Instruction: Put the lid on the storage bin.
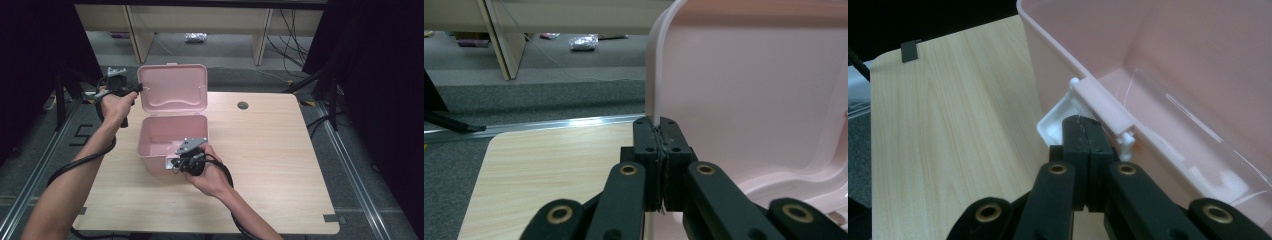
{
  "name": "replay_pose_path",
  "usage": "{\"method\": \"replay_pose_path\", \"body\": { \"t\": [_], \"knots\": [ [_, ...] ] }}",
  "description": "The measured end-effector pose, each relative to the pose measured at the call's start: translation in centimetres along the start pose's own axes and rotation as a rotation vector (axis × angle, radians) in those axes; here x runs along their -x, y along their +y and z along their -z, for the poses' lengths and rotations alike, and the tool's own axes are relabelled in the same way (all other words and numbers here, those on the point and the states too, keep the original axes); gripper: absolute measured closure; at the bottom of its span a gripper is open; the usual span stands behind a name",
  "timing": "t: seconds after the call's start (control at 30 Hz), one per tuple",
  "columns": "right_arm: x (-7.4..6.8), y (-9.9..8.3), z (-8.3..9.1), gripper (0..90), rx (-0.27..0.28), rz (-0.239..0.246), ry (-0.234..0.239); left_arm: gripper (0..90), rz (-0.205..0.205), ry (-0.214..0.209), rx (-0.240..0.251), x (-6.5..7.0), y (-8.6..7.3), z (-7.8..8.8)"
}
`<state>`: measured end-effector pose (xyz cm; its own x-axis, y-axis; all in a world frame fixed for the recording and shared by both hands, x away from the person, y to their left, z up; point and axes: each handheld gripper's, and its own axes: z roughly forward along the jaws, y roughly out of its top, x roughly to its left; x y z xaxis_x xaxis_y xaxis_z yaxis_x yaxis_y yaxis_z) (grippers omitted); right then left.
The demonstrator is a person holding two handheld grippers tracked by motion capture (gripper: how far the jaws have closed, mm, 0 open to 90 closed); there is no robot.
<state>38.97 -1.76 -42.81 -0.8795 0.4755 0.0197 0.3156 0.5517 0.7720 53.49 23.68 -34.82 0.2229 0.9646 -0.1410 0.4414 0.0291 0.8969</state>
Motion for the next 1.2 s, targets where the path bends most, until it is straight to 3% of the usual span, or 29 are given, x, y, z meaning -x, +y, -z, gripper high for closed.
{"method": "replay_pose_path", "body": {
  "t": [0.4,0.43,0.47,0.5,0.93,1.2],
  "knots": [
    [-0.1,0.1,-0.1,90.0,-0.001,-0.023,-0.007,88.4,-0.009,0.0,0.011,0.1,-0.2,0.2],
    [0.0,0.1,-0.1,90.0,0.006,0.005,-0.013,88.4,-0.01,-0.001,0.013,0.1,-0.2,0.2],
    [0.0,0.1,-0.1,90.0,0.007,0.004,-0.014,88.5,-0.012,0.0,0.014,0.2,-0.2,0.2],
    [-0.1,0.1,0.0,90.0,-0.005,-0.023,-0.006,88.4,-0.014,0.0,0.015,0.2,-0.2,0.2],
    [-0.1,0.1,-0.1,90.0,0.002,-0.039,-0.005,88.4,-0.023,-0.005,0.037,0.3,-0.5,0.8],
    [0.1,0.1,-0.1,90.0,-0.002,-0.026,0.0,88.4,-0.033,-0.009,0.05,0.3,-0.8,1.2]
  ]
}}
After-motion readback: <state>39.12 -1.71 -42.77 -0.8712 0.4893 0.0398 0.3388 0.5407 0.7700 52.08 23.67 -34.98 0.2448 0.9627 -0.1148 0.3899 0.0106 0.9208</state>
